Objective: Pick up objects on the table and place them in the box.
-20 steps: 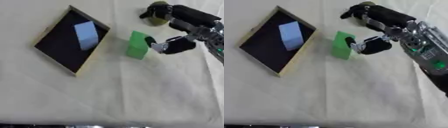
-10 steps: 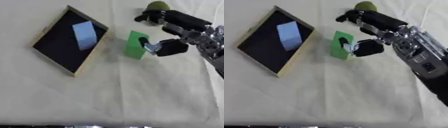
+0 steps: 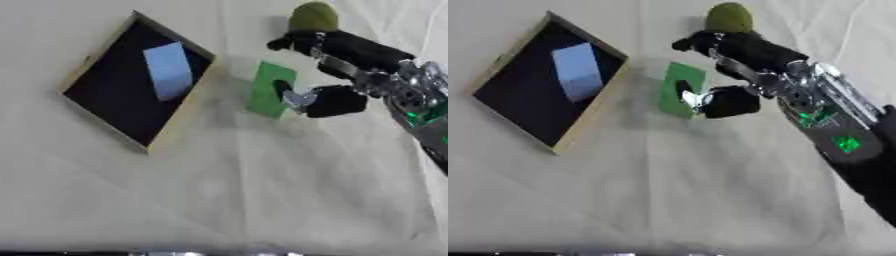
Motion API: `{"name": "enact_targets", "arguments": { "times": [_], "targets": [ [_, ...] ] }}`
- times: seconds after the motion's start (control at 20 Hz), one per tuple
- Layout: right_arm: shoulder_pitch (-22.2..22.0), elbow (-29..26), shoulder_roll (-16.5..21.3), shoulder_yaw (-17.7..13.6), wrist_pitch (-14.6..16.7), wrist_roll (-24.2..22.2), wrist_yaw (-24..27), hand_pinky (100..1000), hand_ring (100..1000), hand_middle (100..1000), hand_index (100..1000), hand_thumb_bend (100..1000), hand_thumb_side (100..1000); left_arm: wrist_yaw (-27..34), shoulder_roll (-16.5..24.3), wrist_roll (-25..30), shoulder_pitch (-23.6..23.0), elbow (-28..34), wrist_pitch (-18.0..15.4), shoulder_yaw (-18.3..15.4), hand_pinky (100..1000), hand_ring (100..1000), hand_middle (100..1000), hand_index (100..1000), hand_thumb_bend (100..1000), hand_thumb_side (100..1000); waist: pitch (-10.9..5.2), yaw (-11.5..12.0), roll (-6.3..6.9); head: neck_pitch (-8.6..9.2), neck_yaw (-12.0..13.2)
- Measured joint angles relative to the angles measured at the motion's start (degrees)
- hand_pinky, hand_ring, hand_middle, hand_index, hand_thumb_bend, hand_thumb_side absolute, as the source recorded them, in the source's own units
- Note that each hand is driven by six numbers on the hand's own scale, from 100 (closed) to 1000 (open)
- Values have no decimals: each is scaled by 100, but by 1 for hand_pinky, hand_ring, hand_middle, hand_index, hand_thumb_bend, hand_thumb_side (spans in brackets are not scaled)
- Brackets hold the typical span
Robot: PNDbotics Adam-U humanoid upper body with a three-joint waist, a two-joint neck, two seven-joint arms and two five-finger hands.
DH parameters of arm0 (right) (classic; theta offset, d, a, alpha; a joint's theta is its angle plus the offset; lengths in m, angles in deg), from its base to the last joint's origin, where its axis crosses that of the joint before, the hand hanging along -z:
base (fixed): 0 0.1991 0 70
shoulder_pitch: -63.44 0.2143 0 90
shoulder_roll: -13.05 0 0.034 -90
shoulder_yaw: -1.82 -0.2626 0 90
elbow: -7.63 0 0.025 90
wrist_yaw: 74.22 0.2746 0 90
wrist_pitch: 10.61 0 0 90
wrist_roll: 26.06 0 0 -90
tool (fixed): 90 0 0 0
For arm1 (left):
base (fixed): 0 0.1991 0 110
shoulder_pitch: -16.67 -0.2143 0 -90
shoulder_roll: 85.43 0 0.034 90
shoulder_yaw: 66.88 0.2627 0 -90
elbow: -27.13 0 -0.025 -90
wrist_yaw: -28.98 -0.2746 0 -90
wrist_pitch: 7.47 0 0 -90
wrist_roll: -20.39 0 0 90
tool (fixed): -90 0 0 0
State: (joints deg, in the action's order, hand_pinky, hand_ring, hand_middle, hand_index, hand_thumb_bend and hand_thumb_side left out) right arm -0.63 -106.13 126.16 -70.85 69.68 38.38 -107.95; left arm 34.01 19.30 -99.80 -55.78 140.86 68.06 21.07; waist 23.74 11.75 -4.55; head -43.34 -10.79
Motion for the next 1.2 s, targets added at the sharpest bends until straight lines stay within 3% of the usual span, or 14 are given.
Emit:
{"name": "enact_targets", "arguments": {
  "times": [0.35,0.75,1.05,1.2],
  "targets": [
    [-79,0,-146,0,-124,-121,-45,959,1000,883,996,100,878,0,-1,-1,1,0,1,0,757,790,781,818,306,778,5,3,0,2,-40],
    [-150,0,-302,0,-181,-318,-44,945,1000,866,1000,100,897,0,-3,-10,4,0,10,-1,757,790,781,818,305,779,5,5,0,8,-45],
    [-151,0,-302,-7,-169,-522,-44,930,1000,851,1000,100,854,0,-4,-10,11,0,10,-1,758,791,781,818,306,778,11,5,0,10,-64],
    [-142,2,-302,-20,-119,-628,-43,924,999,851,1000,100,750,0,-4,-9,13,0,11,-1,758,791,782,817,305,776,19,5,0,11,-68]
  ]
}}
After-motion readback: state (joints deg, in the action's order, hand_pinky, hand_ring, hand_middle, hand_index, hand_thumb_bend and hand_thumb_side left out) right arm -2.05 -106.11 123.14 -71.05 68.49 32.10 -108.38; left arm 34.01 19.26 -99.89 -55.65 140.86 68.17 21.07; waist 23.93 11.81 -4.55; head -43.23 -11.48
